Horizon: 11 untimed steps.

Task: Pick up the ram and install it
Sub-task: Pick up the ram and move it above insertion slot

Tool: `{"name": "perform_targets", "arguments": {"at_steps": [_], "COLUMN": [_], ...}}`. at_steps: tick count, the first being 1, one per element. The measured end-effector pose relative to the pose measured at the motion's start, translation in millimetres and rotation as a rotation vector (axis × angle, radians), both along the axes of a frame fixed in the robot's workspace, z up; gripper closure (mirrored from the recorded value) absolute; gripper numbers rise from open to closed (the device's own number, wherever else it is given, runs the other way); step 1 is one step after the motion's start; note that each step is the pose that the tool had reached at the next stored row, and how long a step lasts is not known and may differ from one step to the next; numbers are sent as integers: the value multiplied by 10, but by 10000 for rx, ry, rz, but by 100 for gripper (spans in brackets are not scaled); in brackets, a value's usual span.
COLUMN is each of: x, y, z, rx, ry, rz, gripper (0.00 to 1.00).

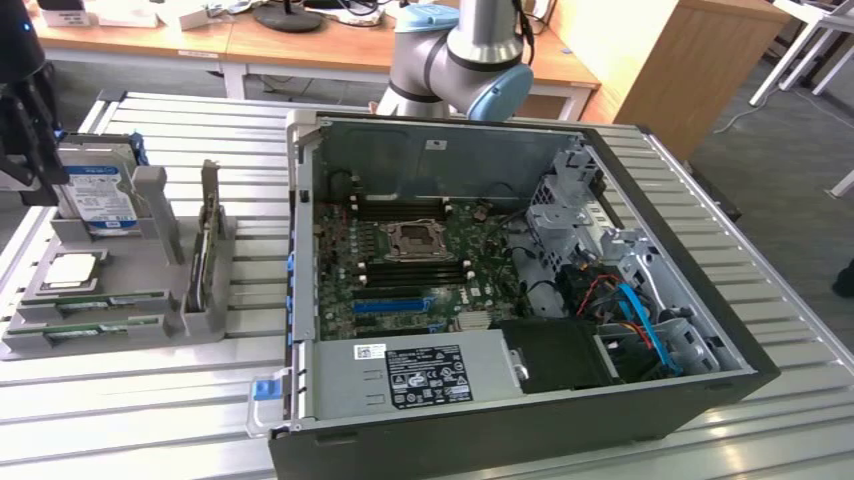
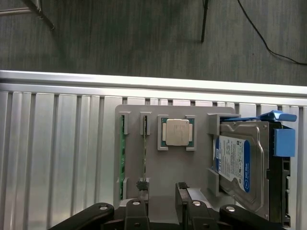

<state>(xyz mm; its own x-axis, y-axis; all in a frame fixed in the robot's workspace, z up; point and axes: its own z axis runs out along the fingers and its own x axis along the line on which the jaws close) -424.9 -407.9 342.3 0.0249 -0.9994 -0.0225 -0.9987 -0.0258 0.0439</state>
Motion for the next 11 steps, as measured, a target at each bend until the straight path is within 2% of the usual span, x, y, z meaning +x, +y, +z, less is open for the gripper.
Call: {"name": "perform_targets", "arguments": {"at_steps": [11], "x": [0], "y": [1], "z": [-39], "rx": [-1], "ry": [1], "rz": [0], "gripper": [64]}}
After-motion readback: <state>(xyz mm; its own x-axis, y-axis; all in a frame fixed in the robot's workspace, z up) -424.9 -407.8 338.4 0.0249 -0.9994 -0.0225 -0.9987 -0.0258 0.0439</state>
